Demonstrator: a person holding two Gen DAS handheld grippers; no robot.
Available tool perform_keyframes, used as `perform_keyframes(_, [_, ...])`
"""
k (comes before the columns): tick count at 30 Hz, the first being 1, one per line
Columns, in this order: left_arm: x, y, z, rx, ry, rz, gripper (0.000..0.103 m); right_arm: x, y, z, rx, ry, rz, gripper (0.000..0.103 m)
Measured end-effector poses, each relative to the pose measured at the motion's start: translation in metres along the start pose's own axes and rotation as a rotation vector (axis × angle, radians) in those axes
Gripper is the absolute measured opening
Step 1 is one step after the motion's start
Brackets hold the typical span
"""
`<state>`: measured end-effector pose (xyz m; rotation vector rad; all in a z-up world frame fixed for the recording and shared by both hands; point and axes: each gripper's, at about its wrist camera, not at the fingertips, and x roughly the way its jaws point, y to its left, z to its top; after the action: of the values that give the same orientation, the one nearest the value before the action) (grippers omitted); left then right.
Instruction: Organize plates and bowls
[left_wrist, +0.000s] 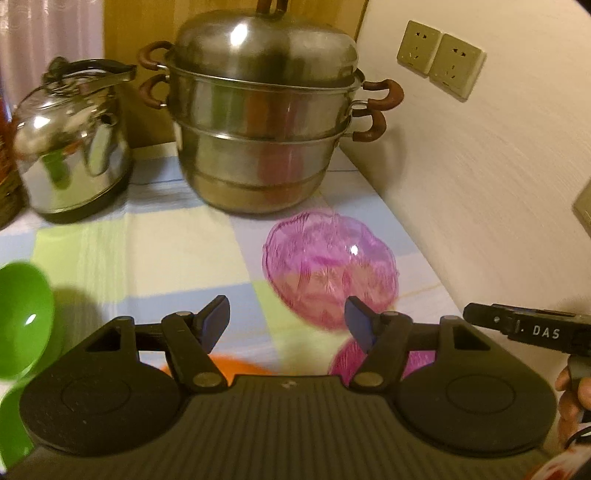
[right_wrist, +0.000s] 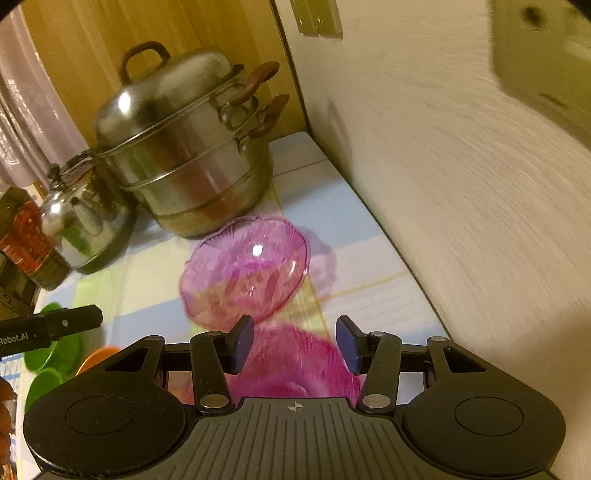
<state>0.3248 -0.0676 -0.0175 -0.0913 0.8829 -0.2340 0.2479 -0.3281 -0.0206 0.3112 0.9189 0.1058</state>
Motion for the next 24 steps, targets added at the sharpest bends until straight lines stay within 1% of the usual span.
perform_keyframes(5, [0.045, 0.006, 0.023, 0.039, 0.040, -0.004, 0.061, 0.036, -0.003, 0.023, -0.014, 0.023, -0.004, 0.050])
perform_keyframes(11, [0.099, 0.025, 0.030, -0.009, 0.126, -0.013, 0.054, 0.078, -0.009, 0.039, 0.017, 0.068, 0.008, 0.050])
perform_keyframes(13, [0.115, 0.031, 0.030, -0.036, 0.149, -0.028, 0.050, 0.093, -0.012, 0.042, 0.040, 0.093, 0.014, 0.049])
perform_keyframes(14, [0.120, 0.034, 0.030, -0.049, 0.158, -0.031, 0.048, 0.099, -0.013, 0.043, 0.049, 0.100, 0.016, 0.049])
perform_keyframes(17, [0.135, 0.039, 0.030, -0.069, 0.164, -0.038, 0.046, 0.114, -0.016, 0.046, 0.058, 0.120, 0.011, 0.049])
perform_keyframes(20, [0.148, 0.041, 0.029, -0.087, 0.181, -0.053, 0.043, 0.126, -0.017, 0.046, 0.065, 0.136, 0.016, 0.049])
perform_keyframes(24, [0.159, 0.041, 0.029, -0.087, 0.192, -0.054, 0.037, 0.138, -0.018, 0.046, 0.073, 0.155, 0.026, 0.047])
